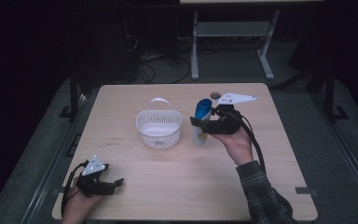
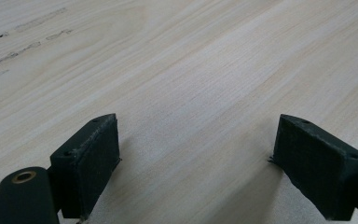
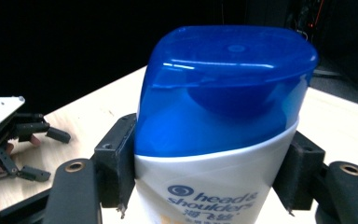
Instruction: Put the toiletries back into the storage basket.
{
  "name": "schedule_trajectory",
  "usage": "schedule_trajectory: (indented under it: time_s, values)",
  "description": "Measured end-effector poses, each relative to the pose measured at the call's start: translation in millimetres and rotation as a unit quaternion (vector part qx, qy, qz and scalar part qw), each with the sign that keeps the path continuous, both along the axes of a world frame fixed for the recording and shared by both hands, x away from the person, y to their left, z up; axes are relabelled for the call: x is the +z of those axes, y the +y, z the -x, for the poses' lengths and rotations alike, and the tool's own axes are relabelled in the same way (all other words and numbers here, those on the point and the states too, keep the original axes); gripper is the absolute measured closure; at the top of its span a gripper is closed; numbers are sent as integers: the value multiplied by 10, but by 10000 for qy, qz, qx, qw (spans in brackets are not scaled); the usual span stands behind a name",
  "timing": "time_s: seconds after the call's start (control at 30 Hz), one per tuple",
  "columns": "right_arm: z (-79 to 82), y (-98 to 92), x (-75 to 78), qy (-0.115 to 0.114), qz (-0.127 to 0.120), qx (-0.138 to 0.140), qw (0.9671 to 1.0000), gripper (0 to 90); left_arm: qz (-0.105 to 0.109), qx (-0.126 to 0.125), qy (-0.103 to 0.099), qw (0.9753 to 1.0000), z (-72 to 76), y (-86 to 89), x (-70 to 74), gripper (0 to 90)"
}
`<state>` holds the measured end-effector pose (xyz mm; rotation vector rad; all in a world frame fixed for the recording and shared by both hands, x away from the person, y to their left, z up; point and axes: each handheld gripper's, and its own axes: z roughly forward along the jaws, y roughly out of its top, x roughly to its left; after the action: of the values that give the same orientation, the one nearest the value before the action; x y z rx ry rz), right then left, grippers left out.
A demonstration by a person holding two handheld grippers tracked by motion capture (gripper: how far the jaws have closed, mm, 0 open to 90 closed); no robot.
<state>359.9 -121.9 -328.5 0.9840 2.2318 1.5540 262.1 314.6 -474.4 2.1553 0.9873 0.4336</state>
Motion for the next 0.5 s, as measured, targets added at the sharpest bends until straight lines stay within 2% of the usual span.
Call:
schedule_trajectory:
  time_s: [0.5]
  values:
    - [-144,204,221,-77,-55,165,9998,332,20,9,-3,10000,0,-4,-2,135]
